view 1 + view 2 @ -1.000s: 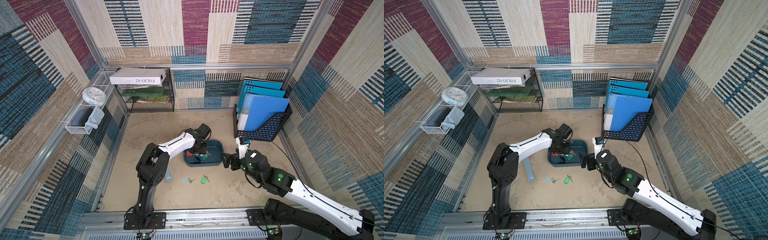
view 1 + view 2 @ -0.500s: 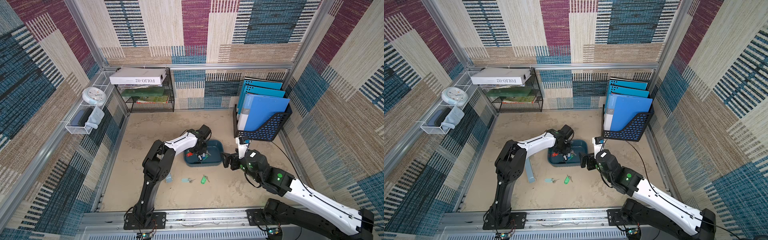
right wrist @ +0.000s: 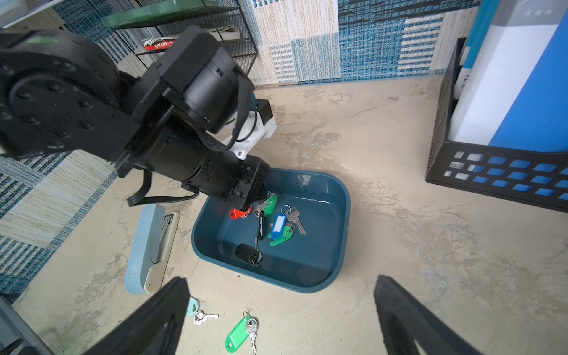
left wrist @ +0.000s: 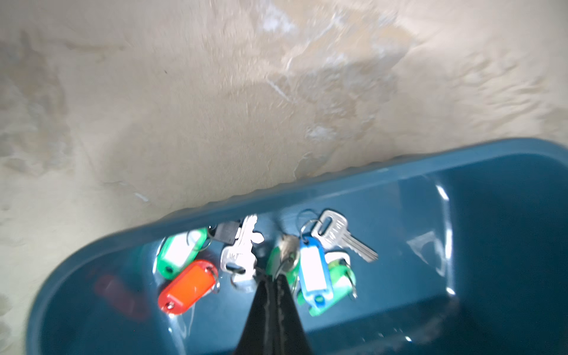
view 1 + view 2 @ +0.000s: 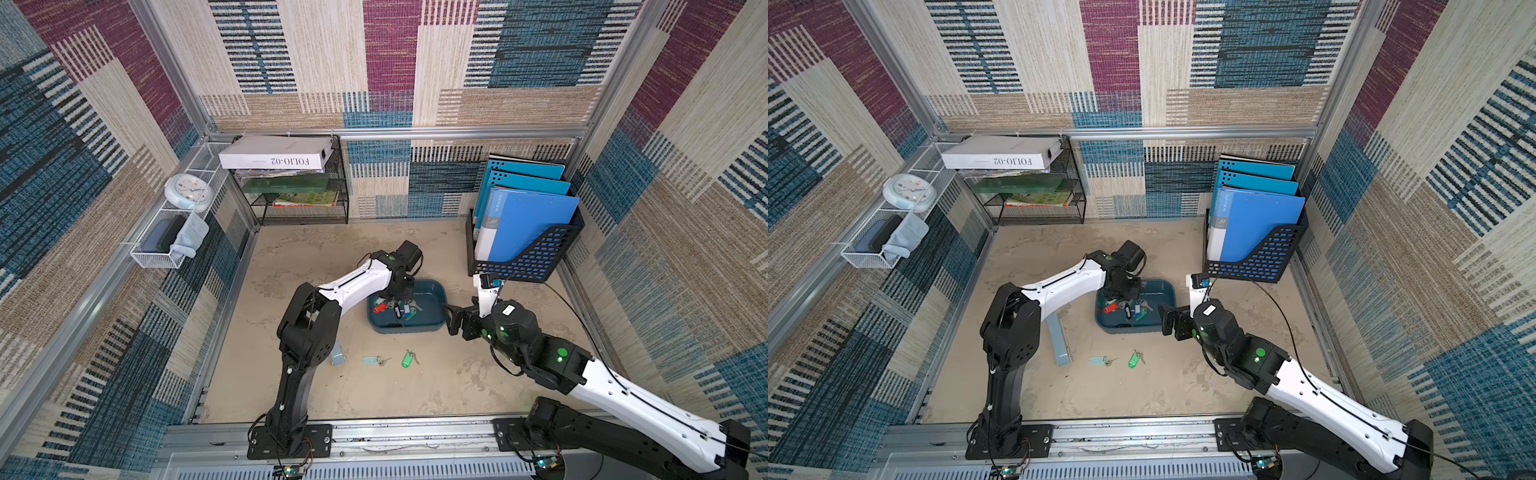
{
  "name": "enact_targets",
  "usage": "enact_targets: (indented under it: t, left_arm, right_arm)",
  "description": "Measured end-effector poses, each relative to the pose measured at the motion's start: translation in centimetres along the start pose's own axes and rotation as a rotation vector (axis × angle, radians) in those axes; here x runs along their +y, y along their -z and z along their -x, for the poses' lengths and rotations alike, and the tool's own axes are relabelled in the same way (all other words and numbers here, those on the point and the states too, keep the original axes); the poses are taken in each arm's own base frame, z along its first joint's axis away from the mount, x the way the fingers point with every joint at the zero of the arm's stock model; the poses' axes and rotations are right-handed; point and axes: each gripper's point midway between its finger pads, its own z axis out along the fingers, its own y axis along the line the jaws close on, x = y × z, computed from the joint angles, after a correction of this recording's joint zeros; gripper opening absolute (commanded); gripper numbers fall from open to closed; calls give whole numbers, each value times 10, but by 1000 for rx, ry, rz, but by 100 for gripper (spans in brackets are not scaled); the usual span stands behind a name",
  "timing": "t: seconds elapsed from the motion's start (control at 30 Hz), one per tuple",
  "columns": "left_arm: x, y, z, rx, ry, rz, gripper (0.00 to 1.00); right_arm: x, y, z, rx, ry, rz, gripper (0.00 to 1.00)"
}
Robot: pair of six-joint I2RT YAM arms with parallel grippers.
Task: Take the keys out of the storage box
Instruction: Pick up the key from the storage box, then place the key at the center of the board.
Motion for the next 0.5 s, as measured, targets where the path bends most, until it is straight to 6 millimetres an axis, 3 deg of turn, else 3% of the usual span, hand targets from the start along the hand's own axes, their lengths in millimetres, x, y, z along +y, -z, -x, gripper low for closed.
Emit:
enact_targets:
  t: [0.33, 0.5]
  left_arm:
    - [-20, 58, 7, -99, -41, -76, 0]
    - [-44, 109, -13, -157, -91, -161, 0]
  right_arm:
    - [-5, 8, 7, -39, -16, -9, 99]
    - [-22, 16, 17, -93, -68, -93, 99]
